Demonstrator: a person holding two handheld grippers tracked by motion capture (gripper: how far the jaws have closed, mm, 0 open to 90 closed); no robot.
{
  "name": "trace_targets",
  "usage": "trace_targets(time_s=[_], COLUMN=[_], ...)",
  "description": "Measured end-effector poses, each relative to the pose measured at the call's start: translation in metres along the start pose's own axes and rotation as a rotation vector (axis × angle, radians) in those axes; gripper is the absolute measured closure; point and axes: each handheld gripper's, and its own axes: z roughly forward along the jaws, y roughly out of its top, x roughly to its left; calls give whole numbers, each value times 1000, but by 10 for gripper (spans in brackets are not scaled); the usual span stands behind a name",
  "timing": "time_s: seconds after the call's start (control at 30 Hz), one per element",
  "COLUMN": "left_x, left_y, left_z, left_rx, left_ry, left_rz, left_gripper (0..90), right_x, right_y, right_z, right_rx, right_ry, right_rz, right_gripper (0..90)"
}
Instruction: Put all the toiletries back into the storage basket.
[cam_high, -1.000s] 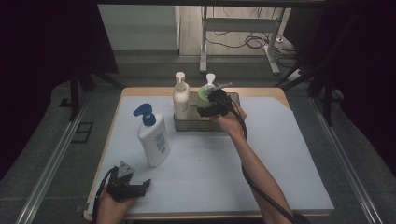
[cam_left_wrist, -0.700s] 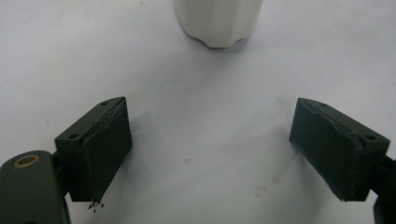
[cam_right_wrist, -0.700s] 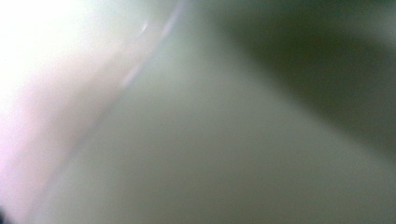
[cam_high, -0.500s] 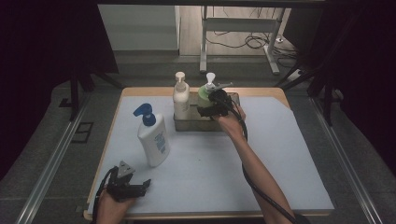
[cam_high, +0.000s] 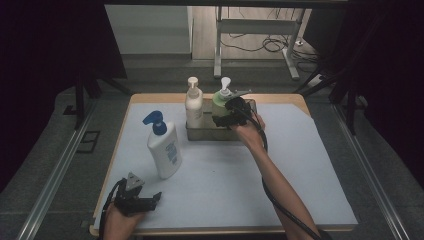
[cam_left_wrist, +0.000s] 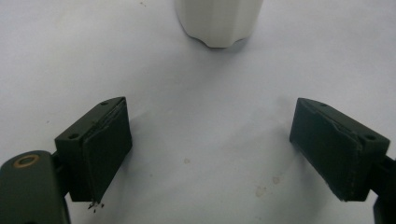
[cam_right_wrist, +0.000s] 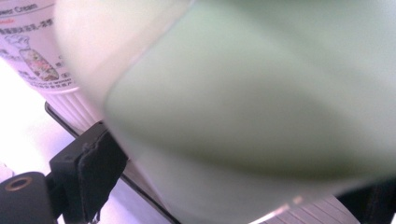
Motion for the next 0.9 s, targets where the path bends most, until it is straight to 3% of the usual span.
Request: trace_targets(time_s=[0.3, 0.63, 0.9], left_x=[0, 0, 0], left_y=[0, 0, 0], left_z=[0, 0, 0], left_rx=[0, 1, 0], left_ry=[1, 1, 1], left_rz=[0, 0, -1], left_gripper=[123, 123, 123], right_x=[-1, 0, -7], right_y=[-10, -25, -32], right_z=[-16, -32, -41], right_rx=[-2, 33, 47], right_ry=[22, 65, 50], right_rz=[-16, -7, 21], right_gripper=[70, 110, 141])
